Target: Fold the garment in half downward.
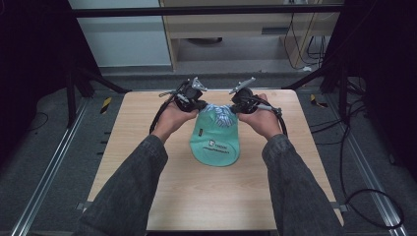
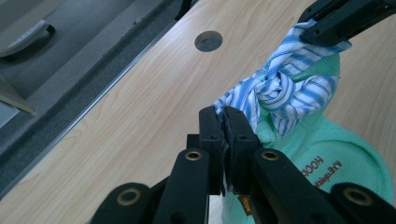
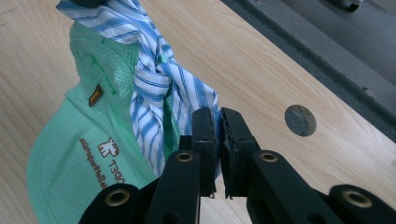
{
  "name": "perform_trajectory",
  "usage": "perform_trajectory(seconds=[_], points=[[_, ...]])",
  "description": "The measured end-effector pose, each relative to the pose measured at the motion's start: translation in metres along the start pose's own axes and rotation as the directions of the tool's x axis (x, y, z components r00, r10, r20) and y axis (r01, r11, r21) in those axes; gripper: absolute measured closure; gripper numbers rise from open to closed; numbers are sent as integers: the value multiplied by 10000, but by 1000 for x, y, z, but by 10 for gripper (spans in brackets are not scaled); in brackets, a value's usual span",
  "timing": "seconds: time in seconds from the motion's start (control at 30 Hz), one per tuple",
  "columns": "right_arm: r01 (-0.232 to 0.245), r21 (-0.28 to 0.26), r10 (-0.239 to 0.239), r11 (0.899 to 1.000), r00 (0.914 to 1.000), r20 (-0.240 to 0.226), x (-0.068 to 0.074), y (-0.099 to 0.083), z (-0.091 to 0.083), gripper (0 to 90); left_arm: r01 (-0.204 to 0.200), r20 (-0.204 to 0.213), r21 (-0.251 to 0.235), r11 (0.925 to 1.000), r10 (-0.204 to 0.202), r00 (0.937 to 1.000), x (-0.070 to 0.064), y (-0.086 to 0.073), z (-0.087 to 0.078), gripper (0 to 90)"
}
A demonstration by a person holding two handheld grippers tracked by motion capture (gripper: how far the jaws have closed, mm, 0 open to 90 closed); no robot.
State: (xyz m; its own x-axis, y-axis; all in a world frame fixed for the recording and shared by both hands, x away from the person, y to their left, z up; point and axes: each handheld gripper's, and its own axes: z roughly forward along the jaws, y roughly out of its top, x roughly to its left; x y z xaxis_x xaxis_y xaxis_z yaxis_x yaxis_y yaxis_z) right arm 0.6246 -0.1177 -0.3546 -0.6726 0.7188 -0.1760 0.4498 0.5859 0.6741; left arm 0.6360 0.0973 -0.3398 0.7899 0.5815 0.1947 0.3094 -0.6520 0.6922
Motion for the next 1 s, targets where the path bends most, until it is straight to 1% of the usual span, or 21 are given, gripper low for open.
perform_trajectory(seconds=[0.1, 0.17, 0.2, 0.3, 0.37, 0.43, 0.5, 0.53, 0.7, 0.8, 0.87, 0.9, 0.97, 1.0], points=[[-15, -68, 14, 10000, 10000, -49, 3, -2, -2, 851, 15, 16, -19, 10000, -15, 10000, -3, -3, -3, 871], [-66, -7, 66, 10000, 9999, -158, 4, -5, -1, 851, 8, 38, -1, 10000, -8, 10000, -4, -5, -3, 871], [-67, 62, 68, 10000, 9998, -199, 5, -5, 1, 851, -2, 57, 75, 10000, 2, 10000, -4, -8, 0, 871], [-52, 75, 53, 10000, 9999, -139, 5, -5, 3, 851, 69, 43, 99, 9999, -70, 10000, -3, -10, 4, 871], [-50, 93, 50, 9999, 10000, -44, 4, -3, 6, 850, 184, 4, -4, 9998, -184, 9998, 2, -10, 7, 871], [-5, 139, 4, 9999, 10000, 45, 3, -1, 8, 851, 165, -47, -22, 9999, -165, 9999, 3, -9, 9, 871], [-6, 117, 6, 9999, 10000, 23, 3, -1, 9, 851, 199, -44, -16, 9998, -199, 9998, 4, -9, 9, 871], [26, 172, -26, 9998, 10000, 35, 4, -1, 11, 851, 163, -78, 50, 9999, -163, 9998, 2, -10, 10, 871], [128, 167, -128, 9998, 9999, 3, 9, -8, 11, 850, 10, -69, 37, 10000, -10, 10000, -4, -15, 10, 871], [132, 182, -132, 9997, 9999, 5, 9, -9, 12, 850, -3, -99, 5, 10000, 3, 10000, -4, -15, 10, 871], [122, 146, -123, 9998, 9999, 87, 9, -8, 11, 850, 8, -144, -35, 10000, -9, 9999, -2, -13, 10, 871], [138, 92, -140, 9999, 9998, 147, 7, -5, 9, 850, 35, -196, -104, 9999, -37, 9998, 1, -11, 11, 871], [88, 65, -89, 9999, 9998, 194, 5, -3, 9, 850, 88, -146, -140, 9999, -90, 9999, 3, -9, 12, 871], [118, 102, -120, 9999, 9997, 200, 5, -3, 10, 851, 31, -117, -75, 10000, -32, 9999, 3, -10, 13, 871]])
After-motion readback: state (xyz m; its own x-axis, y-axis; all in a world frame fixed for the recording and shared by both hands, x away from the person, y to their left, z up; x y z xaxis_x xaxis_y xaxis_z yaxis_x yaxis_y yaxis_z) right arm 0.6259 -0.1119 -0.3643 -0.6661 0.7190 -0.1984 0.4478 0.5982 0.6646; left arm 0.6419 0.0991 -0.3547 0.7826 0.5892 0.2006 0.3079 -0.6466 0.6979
